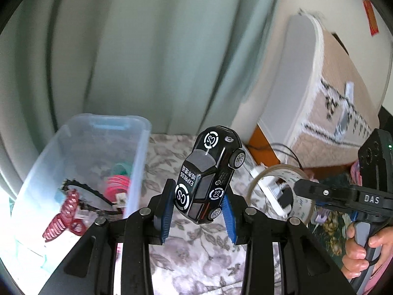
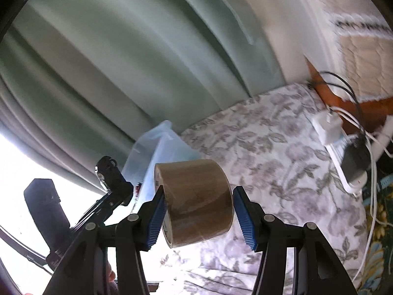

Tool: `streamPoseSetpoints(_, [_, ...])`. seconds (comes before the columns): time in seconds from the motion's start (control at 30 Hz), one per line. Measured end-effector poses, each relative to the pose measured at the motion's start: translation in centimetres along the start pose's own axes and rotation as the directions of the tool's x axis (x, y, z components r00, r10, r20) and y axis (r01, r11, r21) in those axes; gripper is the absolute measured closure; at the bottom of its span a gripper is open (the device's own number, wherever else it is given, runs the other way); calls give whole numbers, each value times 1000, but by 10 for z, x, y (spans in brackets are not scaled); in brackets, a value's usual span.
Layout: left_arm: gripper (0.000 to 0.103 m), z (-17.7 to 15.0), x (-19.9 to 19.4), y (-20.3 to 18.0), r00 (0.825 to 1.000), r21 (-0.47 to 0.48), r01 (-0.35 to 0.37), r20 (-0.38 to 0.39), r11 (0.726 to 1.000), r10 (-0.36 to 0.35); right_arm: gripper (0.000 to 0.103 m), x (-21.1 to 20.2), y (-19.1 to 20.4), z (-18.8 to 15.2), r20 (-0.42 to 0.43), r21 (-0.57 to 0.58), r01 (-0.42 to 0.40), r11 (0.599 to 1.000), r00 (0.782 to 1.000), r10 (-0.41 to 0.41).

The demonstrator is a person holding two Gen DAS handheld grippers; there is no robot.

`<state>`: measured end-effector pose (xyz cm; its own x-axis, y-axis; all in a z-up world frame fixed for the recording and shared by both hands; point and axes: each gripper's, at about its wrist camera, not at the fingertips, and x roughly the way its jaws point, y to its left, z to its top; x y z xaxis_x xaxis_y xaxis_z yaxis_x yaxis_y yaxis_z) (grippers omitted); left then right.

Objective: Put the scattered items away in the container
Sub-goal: 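Lift toy car and tape roll and carry both over the clear box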

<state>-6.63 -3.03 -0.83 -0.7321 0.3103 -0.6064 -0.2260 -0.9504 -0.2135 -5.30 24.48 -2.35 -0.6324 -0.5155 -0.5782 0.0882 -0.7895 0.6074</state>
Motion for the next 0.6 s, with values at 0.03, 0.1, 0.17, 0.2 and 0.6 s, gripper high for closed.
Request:
streamPoseSetpoints(0.03, [66, 1, -3, 5, 1000, -7, -6, 10, 1000, 6, 46, 2, 7, 1, -5, -13, -5, 1000, 1000, 5])
streamPoseSetpoints(0.1, [66, 2, -9, 19, 999, -29, -24, 30, 999, 25, 46, 6, 21, 3, -15, -39, -14, 999, 1000, 14])
streamPoseSetpoints(0.17, [66, 1, -13, 32, 998, -53, -34, 41, 998, 37, 46, 11, 34, 5, -25, -65, -24, 998, 999, 22])
streamPoseSetpoints(0.2, [66, 1, -15, 38, 998, -65, -39, 47, 997, 42, 46, 13, 41, 7, -30, -78, -29, 997, 999, 27])
streamPoseSetpoints(0.6, [66, -11, -41, 130, 985, -249, -126, 80, 960, 150, 46, 61, 116, 12, -122, -220, -79, 972, 991, 53])
